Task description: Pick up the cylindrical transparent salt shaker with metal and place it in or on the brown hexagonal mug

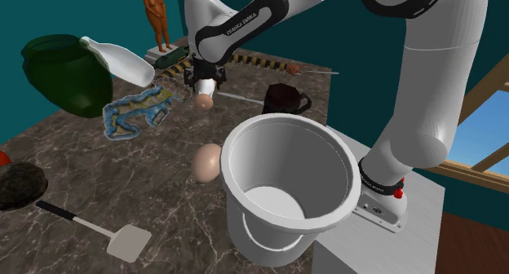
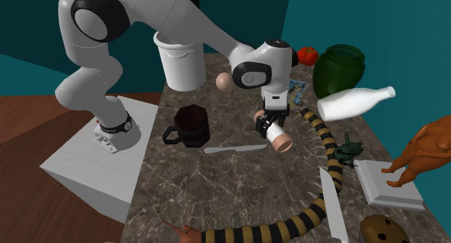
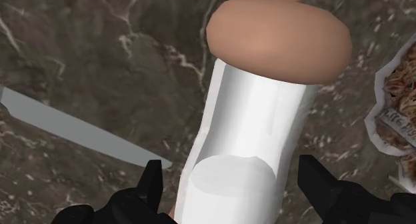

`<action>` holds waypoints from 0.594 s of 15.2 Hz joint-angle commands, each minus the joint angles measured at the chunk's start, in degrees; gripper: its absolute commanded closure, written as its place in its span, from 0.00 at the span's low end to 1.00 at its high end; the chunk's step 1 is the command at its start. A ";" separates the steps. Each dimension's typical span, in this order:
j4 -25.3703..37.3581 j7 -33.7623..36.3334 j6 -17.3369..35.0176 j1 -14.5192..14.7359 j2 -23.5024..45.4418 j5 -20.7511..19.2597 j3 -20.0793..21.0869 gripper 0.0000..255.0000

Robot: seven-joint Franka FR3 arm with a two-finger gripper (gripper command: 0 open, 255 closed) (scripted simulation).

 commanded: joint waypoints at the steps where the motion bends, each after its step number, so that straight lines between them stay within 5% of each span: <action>1: -0.01 0.00 0.01 0.02 0.01 0.00 0.02 0.00; 2: -0.03 0.00 0.03 0.02 0.00 0.00 0.02 1.00; 9: -0.02 -0.01 0.02 0.01 0.00 0.00 0.02 1.00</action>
